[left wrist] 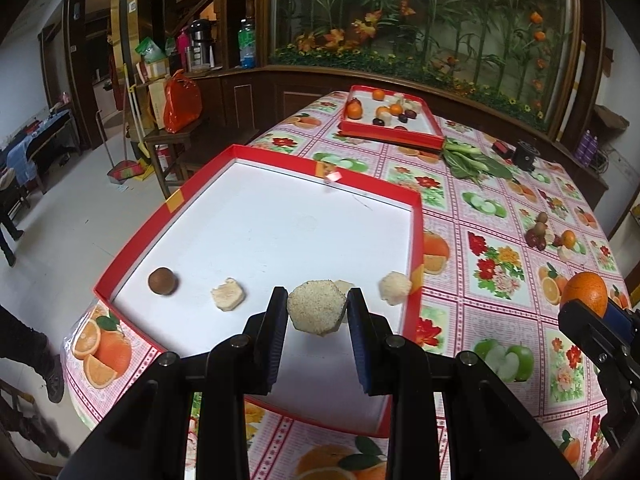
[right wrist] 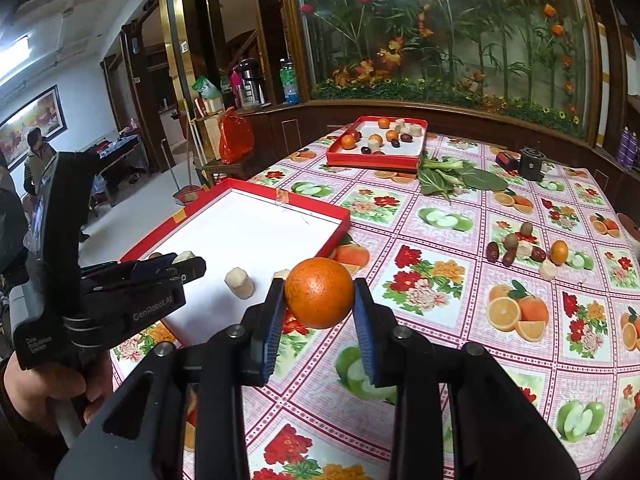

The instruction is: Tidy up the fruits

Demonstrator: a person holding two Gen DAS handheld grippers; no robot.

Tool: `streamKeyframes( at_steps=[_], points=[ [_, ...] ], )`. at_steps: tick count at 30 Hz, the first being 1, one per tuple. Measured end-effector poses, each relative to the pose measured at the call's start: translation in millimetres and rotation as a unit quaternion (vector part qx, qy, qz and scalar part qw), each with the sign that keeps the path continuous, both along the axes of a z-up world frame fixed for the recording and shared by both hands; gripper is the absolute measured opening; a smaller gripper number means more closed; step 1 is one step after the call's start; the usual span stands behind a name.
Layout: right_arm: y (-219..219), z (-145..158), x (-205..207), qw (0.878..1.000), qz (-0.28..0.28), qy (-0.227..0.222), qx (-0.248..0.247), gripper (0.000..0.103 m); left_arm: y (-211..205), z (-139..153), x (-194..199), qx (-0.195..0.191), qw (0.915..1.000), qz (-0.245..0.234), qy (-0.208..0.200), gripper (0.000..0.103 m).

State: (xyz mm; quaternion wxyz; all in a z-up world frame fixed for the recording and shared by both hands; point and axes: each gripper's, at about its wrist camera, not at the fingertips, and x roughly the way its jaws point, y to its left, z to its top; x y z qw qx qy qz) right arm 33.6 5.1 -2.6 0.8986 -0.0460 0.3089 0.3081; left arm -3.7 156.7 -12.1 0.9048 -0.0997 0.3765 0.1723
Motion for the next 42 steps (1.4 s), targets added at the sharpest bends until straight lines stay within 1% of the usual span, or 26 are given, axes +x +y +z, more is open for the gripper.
streamKeyframes(
  at_steps=[13, 21, 28, 35, 42],
  points=[
    [22.1, -2.7, 3.8, 1.000, 0.020, 0.003, 0.004, 0.035, 18.9, -2.4, 5.3, 0.007, 0.9998, 0.019, 0.008, 0.029],
    [41.1, -7.7, 11.7, 0.999, 0.033, 0.009, 0.005, 0.035, 40.3, -4.2, 9.4, 0.009, 0.9991, 0.041, 0.012, 0.029],
    [62.5, -12.0, 24.3, 0.999, 0.045, 0.011, 0.001, 0.035, 55.4, -4.3, 21.6, 0.017, 0.9981, 0.056, 0.016, 0.029],
    [86.6, -26.3, 45.0, 0.998, 0.053, 0.026, -0.011, 0.036, 63.8, -7.6, 35.0, 0.023, 0.9974, 0.063, 0.026, 0.029],
    [99.8, -38.5, 60.7, 0.998, 0.053, 0.040, -0.017, 0.036, 71.2, -14.2, 40.6, 0.024, 0.9966, 0.071, 0.035, 0.029]
  ],
)
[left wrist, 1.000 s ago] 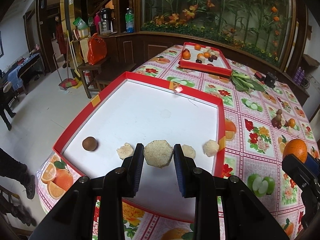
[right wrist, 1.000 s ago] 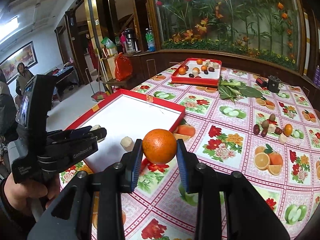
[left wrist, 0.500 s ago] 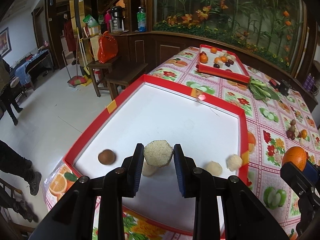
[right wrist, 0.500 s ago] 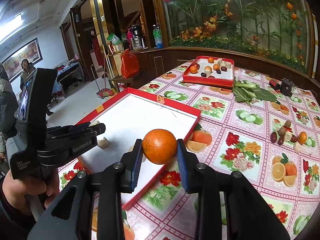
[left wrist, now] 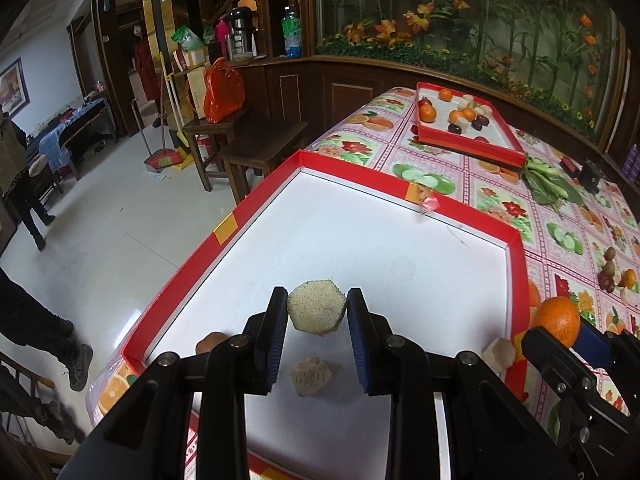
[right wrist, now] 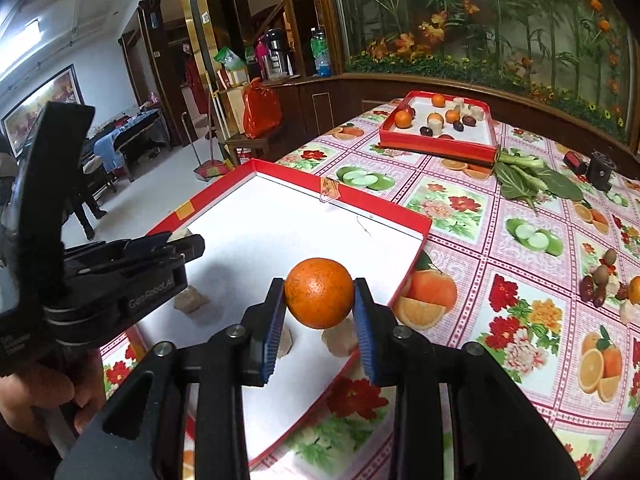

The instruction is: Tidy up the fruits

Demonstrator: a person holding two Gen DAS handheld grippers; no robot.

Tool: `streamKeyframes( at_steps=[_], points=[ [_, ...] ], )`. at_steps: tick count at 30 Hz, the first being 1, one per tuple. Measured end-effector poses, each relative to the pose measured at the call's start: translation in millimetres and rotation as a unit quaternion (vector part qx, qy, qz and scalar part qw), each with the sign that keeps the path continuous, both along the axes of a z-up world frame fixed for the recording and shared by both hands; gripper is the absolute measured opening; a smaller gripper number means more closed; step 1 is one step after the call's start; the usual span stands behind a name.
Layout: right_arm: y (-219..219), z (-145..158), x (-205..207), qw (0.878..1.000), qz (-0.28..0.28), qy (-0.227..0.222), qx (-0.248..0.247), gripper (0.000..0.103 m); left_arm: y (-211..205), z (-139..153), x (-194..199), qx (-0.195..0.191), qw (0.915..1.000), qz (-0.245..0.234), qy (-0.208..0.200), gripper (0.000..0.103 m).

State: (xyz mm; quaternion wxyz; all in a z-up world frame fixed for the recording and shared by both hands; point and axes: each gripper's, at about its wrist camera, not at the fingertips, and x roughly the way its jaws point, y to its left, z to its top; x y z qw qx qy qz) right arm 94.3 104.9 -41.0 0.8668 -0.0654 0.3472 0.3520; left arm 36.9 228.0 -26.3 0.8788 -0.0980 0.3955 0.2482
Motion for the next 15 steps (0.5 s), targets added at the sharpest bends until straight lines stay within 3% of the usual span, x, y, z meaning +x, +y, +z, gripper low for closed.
streamKeyframes(
  at_steps=[15],
  points=[
    [22.4, -18.8, 33.9, 1.000, 0.004, 0.024, -0.017, 0.036, 10.7, -9.6, 16.6, 0.002, 0.9999, 0.006, 0.015, 0.029]
  ],
)
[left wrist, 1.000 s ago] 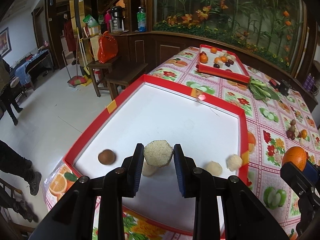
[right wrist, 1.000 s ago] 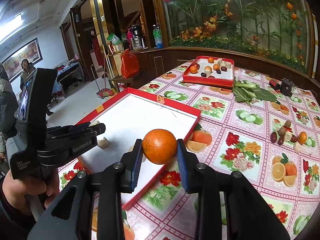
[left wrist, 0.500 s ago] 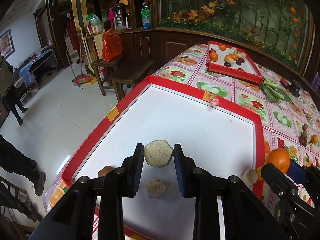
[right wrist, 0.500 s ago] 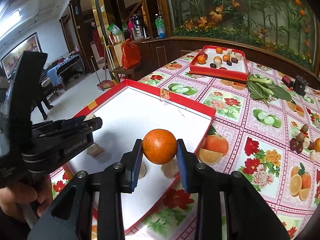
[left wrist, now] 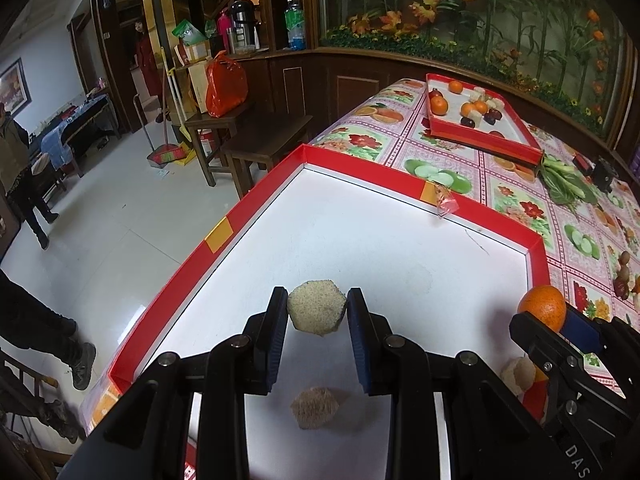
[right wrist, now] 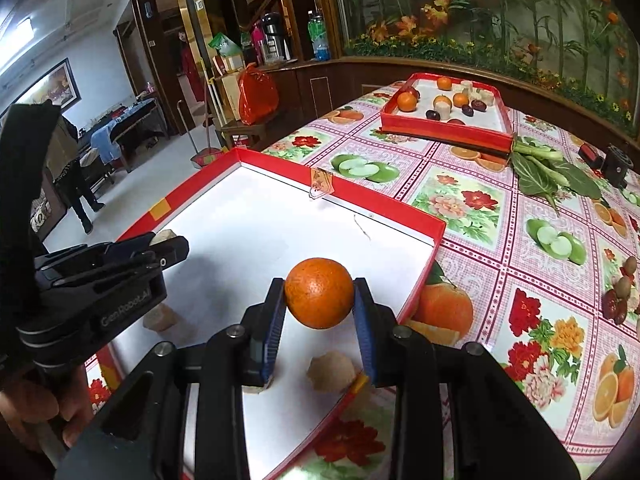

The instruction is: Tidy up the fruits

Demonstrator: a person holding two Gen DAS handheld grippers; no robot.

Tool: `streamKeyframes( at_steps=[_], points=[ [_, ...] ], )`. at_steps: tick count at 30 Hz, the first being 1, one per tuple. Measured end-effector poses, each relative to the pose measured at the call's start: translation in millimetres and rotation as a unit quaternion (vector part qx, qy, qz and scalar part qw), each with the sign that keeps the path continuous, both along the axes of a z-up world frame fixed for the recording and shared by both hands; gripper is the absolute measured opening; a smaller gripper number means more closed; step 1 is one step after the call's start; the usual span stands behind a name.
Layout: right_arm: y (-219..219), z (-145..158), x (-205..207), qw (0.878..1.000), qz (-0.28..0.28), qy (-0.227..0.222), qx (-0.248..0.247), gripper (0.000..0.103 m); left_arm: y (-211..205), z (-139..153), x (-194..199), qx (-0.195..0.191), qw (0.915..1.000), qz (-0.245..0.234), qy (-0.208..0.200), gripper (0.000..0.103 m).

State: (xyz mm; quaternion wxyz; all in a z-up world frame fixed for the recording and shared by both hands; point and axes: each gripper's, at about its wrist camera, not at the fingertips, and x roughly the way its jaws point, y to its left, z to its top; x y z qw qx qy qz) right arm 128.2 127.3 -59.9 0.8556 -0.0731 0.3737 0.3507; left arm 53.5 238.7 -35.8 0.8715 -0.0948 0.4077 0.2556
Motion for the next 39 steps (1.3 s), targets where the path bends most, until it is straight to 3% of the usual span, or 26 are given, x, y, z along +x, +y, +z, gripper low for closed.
streamKeyframes(
  at_steps=[31, 33, 35, 37, 39],
  points=[
    [21.8, -9.6, 6.3, 1.000, 0.008, 0.014, -0.020, 0.036, 4.6, -1.9, 7.9, -0.001, 1.0000, 0.005, 0.005, 0.029],
    [20.7, -7.6, 6.2, 1.000, 0.005, 0.011, -0.018, 0.047, 3.8, -0.7, 7.4, 0.001, 1.0000, 0.006, 0.003, 0.032],
    [18.0, -2.7, 3.6, 1.000, 0.003, 0.004, -0.013, 0.062, 2.8, 1.5, 5.5, 0.009, 0.9999, 0.015, 0.003, 0.051],
    [14.6, 3.2, 0.4, 1.000, 0.001, -0.004, -0.010, 0.062, 1.8, 6.5, 1.4, 0.017, 0.9996, 0.018, -0.010, 0.077],
    [9.8, 9.4, -3.2, 1.000, -0.002, -0.009, -0.004, 0.064, -1.9, 14.6, -4.4, 0.034, 0.9988, 0.024, -0.027, 0.080]
  ],
)
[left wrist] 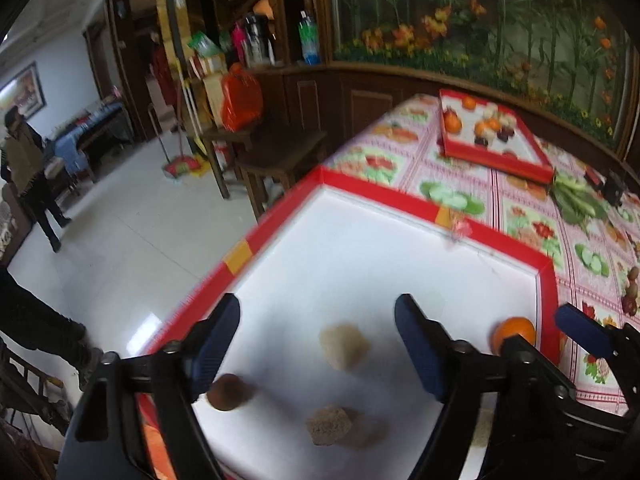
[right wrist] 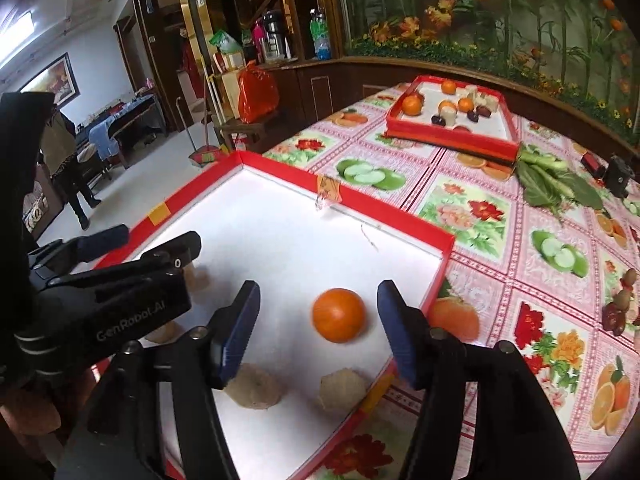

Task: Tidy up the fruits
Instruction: 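Open the right tool to drop the orange while the left tool releases the cake, then move both open tools back toward the fruit pile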

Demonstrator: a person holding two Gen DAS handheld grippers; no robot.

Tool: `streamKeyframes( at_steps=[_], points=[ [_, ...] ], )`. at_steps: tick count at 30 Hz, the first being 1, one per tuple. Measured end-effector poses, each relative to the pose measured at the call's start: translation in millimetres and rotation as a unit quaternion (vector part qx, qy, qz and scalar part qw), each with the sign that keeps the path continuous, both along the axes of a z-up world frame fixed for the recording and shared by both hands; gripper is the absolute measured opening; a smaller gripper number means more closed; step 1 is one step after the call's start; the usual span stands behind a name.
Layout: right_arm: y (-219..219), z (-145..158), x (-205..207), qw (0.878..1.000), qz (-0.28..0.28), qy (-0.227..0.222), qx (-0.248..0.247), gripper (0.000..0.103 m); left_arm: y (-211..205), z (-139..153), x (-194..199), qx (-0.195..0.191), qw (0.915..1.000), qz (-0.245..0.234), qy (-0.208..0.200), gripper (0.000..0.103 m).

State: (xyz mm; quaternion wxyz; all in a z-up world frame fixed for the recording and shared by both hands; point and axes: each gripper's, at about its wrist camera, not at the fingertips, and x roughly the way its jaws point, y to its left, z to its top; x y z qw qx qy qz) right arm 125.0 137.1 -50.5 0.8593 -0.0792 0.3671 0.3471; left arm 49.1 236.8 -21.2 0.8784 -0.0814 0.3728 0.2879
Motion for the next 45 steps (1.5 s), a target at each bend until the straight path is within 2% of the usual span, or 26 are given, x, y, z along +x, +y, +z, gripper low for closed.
streamKeyframes(
  at_steps=[3, 5, 8, 10, 13, 16, 21, 25, 29, 33, 35, 36, 38, 42, 45],
  points=[
    [-15.9, 14.7, -10.8, 1.000, -0.009, -0.019, 0.013, 0.071, -5.5, 11.6, -8.4, 0.000, 0.9998, -0.005, -0.017, 0.082],
    [-36.4, 26.4, -22.2, 0.999, -0.020, -0.036, 0.025, 0.079, -12.1, 19.5, -16.7, 0.001, 0.9994, -0.006, -0.035, 0.084],
    [-70.7, 36.5, -36.1, 0.997, -0.037, -0.056, 0.037, 0.084, -27.7, 30.6, -26.9, 0.001, 0.9977, -0.016, -0.065, 0.085],
    [-98.2, 39.3, -42.8, 0.996, -0.053, -0.065, 0.039, 0.085, -42.1, 36.4, -30.8, 0.003, 0.9962, -0.030, -0.082, 0.091],
    [-152.3, 37.6, -44.7, 0.992, -0.097, -0.071, 0.043, 0.087, -72.0, 42.9, -32.8, 0.006, 0.9924, -0.066, -0.103, 0.102],
    [-216.1, 28.7, -34.6, 0.984, -0.164, -0.068, 0.036, 0.086, -112.2, 43.2, -26.1, 0.012, 0.9865, -0.122, -0.109, 0.102],
    [-285.7, 10.1, -3.4, 0.969, -0.241, -0.042, 0.021, 0.086, -169.0, 30.2, 1.9, 0.014, 0.9779, -0.190, -0.086, 0.102],
    [-308.7, -6.8, 35.2, 0.965, -0.263, -0.018, 0.003, 0.079, -197.5, 15.7, 25.0, 0.006, 0.9738, -0.218, -0.065, 0.102],
    [-311.8, -18.5, 74.8, 0.964, -0.265, -0.001, -0.010, 0.072, -219.0, 3.6, 54.2, 0.004, 0.9714, -0.233, -0.044, 0.102],
    [-304.5, -29.9, 104.3, 0.965, -0.261, 0.013, -0.032, 0.059, -228.0, -4.5, 72.7, -0.007, 0.9714, -0.235, -0.036, 0.102],
    [-299.5, -36.5, 116.9, 0.964, -0.259, 0.029, -0.043, 0.047, -233.3, -8.1, 82.2, -0.010, 0.9708, -0.237, -0.034, 0.102],
    [-299.7, -38.4, 119.9, 0.964, -0.259, 0.034, -0.043, 0.044, -236.6, -9.4, 86.8, -0.010, 0.9702, -0.240, -0.034, 0.102],
    [-298.1, -38.2, 122.5, 0.965, -0.257, 0.032, -0.053, 0.029, -244.0, -12.1, 96.1, -0.011, 0.9690, -0.244, -0.035, 0.102],
    [-307.4, -37.6, 119.1, 0.965, -0.256, 0.034, -0.049, 0.028, -261.6, -21.0, 116.2, -0.021, 0.9649, -0.260, -0.028, 0.102],
    [-326.2, -36.1, 111.6, 0.963, -0.266, 0.041, -0.024, 0.028, -272.0, -26.5, 127.6, -0.015, 0.9635, -0.266, -0.023, 0.098]
  ],
)
